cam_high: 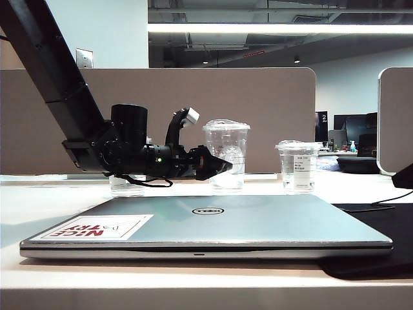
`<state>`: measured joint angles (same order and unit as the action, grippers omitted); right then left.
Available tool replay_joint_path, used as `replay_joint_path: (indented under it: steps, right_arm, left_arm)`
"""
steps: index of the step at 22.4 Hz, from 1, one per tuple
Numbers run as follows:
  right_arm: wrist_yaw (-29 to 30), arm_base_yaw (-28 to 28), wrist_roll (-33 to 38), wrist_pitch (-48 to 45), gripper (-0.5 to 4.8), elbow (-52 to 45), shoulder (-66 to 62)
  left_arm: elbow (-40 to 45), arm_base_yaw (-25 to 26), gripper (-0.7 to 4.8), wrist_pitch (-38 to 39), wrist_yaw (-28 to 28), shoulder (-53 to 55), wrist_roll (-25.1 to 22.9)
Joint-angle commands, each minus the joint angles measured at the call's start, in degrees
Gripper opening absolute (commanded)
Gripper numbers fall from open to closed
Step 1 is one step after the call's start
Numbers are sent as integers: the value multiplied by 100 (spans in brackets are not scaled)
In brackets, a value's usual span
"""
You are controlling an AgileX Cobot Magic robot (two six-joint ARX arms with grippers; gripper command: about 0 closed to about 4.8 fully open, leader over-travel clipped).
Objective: Pick up the coffee cup on the middle and place it on the left side of the laptop.
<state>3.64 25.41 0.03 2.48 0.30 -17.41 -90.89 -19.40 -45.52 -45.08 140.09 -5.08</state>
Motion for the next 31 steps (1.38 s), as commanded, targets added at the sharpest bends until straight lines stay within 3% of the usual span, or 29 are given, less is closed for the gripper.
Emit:
replay_joint_path:
  steps: [1, 11, 14, 31]
  right_arm:
    - [13, -4, -4, -101, -5, -22, 2]
    - [13, -2, -7, -101, -5, -22, -2]
    - [13, -2, -7, -101, -5, -22, -9]
    - [13, 0, -7, -101, -5, -22, -28]
  left_arm:
    - [-57, -7, 479, -85, -90, 24, -35]
    - [-175, -7, 479, 92, -319, 42, -28]
    - [-575, -7, 479, 326, -686, 205, 48]
    - [-901, -17, 479, 560, -767, 450, 122]
